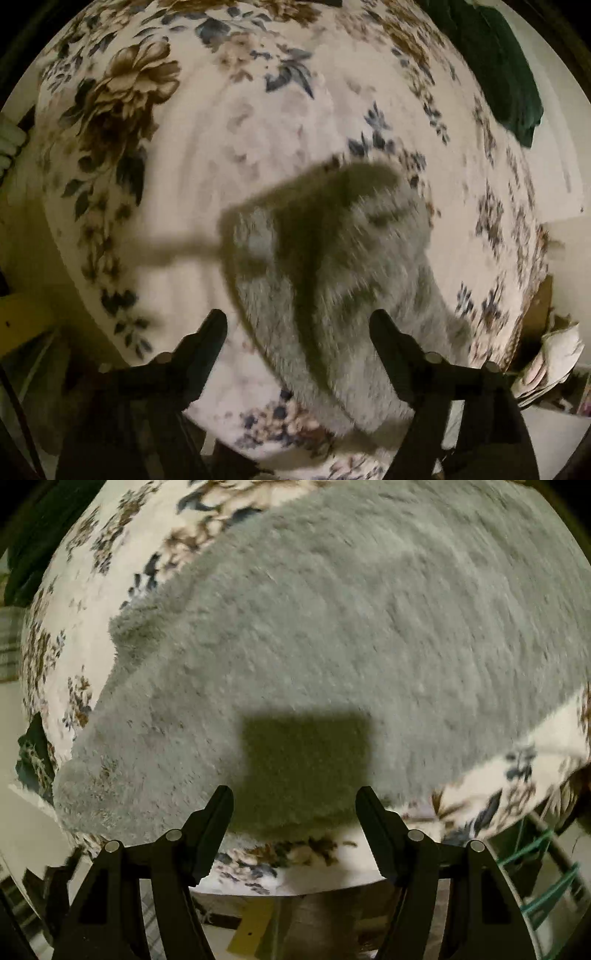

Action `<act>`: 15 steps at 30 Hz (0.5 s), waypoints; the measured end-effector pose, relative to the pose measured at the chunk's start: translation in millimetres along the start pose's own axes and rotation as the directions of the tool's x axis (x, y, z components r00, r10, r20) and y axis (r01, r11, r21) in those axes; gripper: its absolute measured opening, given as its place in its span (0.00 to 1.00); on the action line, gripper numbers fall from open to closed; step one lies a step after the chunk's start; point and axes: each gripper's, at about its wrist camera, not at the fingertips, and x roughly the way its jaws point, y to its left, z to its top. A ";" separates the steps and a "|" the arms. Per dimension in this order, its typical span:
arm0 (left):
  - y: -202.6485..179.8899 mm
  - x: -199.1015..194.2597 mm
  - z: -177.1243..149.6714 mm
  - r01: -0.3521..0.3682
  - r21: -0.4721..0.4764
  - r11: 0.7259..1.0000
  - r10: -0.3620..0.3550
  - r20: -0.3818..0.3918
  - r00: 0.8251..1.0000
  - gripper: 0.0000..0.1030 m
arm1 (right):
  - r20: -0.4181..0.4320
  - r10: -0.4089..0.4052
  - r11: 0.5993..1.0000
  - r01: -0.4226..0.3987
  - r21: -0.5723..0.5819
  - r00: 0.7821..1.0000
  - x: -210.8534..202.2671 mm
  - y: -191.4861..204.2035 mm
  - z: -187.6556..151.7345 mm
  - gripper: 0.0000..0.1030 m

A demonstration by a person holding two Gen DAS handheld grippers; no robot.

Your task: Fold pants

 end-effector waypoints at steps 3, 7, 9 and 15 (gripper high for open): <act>-6.6 15.3 18.1 0.030 0.012 0.999 -0.030 0.014 0.999 0.76 | -0.030 0.042 0.992 -0.038 0.117 0.999 14.4 -16.6 -9.3 0.69; -32.7 38.1 39.7 0.062 0.042 0.997 -0.061 -0.013 0.998 0.76 | 0.000 0.125 0.936 -0.118 0.331 0.992 33.8 -48.7 -15.7 0.69; -41.2 42.5 41.2 0.110 0.039 0.993 -0.109 -0.028 0.994 0.76 | 0.044 0.197 0.864 -0.195 0.464 0.979 47.4 -65.7 -18.9 0.68; -45.3 14.3 23.4 0.219 -0.011 0.976 -0.219 -0.011 0.976 0.76 | 0.106 0.241 0.823 -0.261 0.504 0.965 61.1 -68.7 -25.4 0.48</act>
